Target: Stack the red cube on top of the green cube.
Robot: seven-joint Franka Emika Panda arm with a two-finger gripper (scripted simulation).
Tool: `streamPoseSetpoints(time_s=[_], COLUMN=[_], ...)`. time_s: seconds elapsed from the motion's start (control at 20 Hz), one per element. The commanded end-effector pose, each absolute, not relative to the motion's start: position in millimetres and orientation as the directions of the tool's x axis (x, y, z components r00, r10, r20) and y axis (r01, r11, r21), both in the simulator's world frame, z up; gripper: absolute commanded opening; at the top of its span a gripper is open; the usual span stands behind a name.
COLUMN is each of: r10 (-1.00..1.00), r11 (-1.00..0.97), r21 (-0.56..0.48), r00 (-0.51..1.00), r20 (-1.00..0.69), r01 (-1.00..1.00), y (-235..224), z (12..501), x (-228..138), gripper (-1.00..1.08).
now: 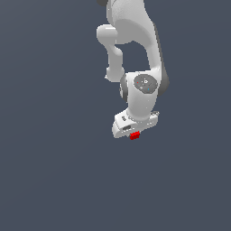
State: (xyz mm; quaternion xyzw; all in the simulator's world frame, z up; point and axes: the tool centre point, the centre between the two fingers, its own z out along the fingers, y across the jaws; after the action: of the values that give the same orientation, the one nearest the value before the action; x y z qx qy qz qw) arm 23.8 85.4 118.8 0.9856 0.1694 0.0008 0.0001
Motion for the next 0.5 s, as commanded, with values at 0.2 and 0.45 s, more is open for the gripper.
streamPoseSetpoints(time_s=[0.2,0.45], r10=[0.334,0.334], r11=[-0.943,-0.943], r21=[0.000,0.000], r00=[0.943,0.943], r20=[0.001,0.001], r01=[0.334,0.334], y=[86,89], z=[117,110], x=[20,7], gripper=[-1.00,-1.00])
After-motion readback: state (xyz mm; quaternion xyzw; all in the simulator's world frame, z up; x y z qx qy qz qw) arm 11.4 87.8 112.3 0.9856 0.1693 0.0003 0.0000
